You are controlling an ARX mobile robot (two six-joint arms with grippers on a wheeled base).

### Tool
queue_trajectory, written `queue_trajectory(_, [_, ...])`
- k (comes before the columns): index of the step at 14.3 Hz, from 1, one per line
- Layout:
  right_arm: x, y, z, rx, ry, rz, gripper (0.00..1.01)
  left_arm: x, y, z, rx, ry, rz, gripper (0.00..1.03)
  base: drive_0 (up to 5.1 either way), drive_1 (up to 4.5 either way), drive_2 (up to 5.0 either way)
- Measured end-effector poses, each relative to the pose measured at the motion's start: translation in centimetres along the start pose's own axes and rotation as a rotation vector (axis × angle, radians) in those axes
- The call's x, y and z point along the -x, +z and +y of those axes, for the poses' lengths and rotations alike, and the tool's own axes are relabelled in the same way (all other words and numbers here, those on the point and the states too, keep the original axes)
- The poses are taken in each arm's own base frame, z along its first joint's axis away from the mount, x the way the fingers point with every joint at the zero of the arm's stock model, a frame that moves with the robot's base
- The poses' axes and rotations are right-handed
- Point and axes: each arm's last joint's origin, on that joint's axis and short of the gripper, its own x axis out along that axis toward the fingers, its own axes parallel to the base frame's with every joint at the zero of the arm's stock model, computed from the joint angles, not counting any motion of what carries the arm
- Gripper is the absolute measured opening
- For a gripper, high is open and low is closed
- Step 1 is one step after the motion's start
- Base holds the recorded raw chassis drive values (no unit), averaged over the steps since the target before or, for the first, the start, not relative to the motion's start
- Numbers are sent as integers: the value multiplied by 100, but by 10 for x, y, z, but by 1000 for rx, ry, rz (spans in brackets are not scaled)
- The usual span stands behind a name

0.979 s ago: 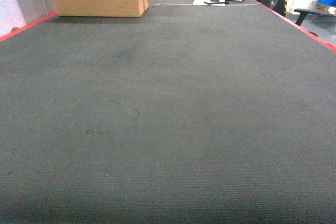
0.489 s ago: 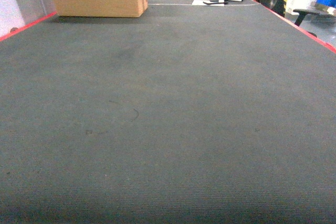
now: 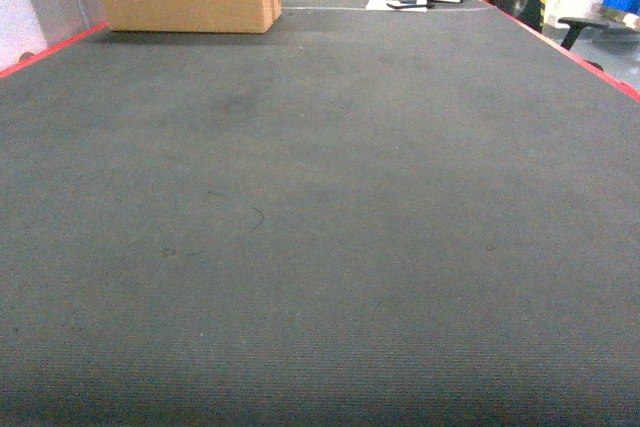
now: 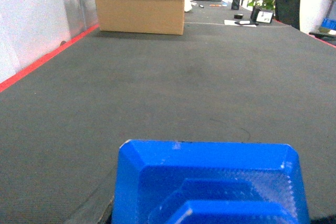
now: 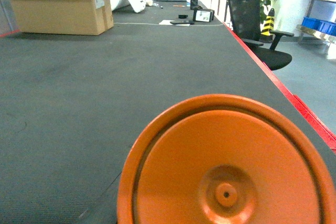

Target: Sort blue parts and orange caps into right shelf containers

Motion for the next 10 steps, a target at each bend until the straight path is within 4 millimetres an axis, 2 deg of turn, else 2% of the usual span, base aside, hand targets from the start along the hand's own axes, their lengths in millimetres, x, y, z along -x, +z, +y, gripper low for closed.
queue_trajectory(7, [0, 0, 0, 0, 0, 0, 45, 0, 0, 0, 0, 0, 0, 44, 0, 0, 0])
queue_trajectory(10, [0, 0, 0, 0, 0, 0, 45, 0, 0, 0, 0, 2, 0, 44, -171, -171, -171])
